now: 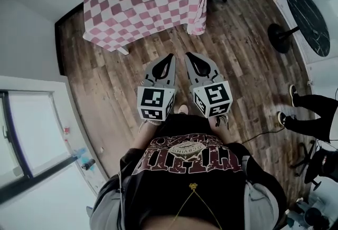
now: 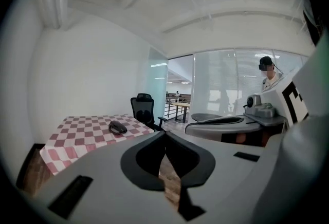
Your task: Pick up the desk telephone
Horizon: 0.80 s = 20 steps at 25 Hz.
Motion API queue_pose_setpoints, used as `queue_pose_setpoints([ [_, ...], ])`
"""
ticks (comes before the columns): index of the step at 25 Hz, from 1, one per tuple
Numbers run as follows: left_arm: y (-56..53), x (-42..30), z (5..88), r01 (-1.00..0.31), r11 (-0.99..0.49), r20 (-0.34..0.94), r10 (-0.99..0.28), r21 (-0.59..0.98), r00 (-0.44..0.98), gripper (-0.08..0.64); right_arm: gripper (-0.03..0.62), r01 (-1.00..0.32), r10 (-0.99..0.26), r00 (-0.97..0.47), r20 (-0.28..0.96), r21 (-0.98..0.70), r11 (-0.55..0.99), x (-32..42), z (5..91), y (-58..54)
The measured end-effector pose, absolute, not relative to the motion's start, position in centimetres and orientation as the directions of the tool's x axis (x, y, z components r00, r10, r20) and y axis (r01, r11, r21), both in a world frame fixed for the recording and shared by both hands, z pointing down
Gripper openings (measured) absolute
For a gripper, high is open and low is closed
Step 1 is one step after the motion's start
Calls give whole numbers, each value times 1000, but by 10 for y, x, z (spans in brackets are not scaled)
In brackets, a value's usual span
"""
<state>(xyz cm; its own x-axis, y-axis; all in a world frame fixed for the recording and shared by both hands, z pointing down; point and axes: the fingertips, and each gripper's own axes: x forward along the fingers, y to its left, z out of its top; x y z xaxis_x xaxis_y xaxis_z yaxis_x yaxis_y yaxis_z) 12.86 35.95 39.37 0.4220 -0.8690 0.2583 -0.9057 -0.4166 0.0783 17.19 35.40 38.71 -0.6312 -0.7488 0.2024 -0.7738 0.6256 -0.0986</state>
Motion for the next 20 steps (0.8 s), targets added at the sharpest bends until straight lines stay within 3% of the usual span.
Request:
queue_pose_setpoints([
  [20,247,75,400,-844,-522,273,-800,124,535,8,20,-819,-794,-572,209,-92,566,107,386,246],
])
